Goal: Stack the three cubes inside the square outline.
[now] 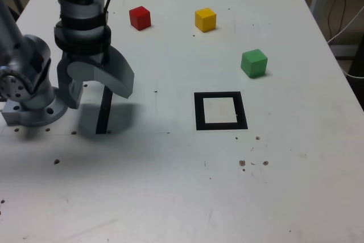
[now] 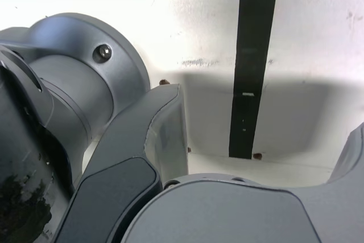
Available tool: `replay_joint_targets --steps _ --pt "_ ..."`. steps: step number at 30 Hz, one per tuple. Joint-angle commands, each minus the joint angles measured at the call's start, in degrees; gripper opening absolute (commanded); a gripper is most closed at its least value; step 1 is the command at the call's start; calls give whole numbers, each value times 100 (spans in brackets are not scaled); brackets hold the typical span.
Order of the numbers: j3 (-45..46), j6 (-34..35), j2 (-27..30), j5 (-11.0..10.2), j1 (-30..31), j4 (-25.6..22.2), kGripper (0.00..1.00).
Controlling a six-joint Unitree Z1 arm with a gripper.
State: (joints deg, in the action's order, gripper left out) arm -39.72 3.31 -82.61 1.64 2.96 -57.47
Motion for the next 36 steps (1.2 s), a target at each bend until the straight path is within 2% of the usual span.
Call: replay_joint_targets --steps 1,7,10,13,16,21,24,29,36 --pt "26 -11 127 14 1 22 100" --pt "46 -5 218 15 0 70 100" --pt "-13 -5 167 -50 0 37 100" --pt "-146 -7 55 -262 -57 -123 100" --pt "-352 -74 6 -562 -342 -406 99" --pt "-1284 -704 65 -1156 -1415 -1253 99" --pt "-2055 -1479 -28 -1368 -2231 -1692 99" --pt "-3217 -2634 -407 -1469 -3368 -2003 99" --pt "-4509 -3716 -1625 -1371 -4739 -2187 100"
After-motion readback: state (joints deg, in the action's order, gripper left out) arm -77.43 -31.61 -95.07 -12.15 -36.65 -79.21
